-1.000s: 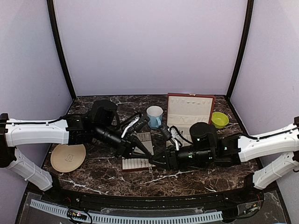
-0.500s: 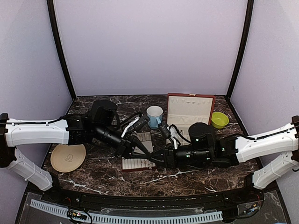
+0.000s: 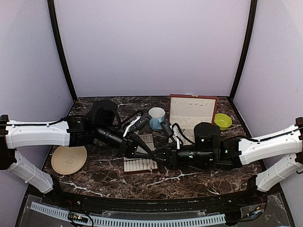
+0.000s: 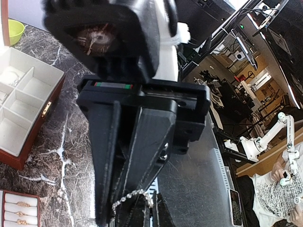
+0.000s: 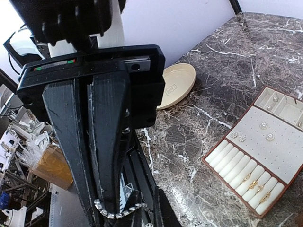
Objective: Organize the mixed jewelry
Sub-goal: Pick up the necklace.
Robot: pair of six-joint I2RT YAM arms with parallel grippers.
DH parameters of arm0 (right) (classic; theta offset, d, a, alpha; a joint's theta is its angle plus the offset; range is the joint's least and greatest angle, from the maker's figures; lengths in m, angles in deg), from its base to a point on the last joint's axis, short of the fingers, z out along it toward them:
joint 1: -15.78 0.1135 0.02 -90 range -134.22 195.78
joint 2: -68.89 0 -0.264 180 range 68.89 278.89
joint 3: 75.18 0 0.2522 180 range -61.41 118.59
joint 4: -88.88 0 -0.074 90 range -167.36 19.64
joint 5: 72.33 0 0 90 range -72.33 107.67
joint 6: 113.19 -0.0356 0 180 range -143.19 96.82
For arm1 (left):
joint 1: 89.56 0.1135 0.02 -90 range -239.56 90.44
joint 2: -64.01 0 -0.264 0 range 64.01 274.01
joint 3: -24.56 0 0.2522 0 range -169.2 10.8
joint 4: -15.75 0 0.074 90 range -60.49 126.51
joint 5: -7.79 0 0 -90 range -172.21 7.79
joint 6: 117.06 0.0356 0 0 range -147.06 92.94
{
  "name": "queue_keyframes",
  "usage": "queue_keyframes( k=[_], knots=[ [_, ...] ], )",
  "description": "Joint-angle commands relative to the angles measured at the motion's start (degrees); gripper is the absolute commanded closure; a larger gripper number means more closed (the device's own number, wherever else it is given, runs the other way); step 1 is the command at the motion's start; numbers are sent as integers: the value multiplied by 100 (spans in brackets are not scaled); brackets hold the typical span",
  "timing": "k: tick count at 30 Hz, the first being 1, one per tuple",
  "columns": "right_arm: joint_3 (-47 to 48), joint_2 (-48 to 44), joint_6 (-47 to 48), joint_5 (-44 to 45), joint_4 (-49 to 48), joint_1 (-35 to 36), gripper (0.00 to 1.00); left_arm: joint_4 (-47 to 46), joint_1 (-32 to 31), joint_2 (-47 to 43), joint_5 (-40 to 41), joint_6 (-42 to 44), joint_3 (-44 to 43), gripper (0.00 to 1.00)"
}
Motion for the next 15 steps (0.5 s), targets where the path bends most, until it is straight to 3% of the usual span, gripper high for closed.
queue_keyframes(
  k=[1,15],
  knots=[
    [-65,-65,15,-41,-257,47,97,-219,77,-240,-24,-118,155,100],
    [-84,-1119,54,1279,1348,-133,100,404,229,25,901,578,-308,100]
  ],
)
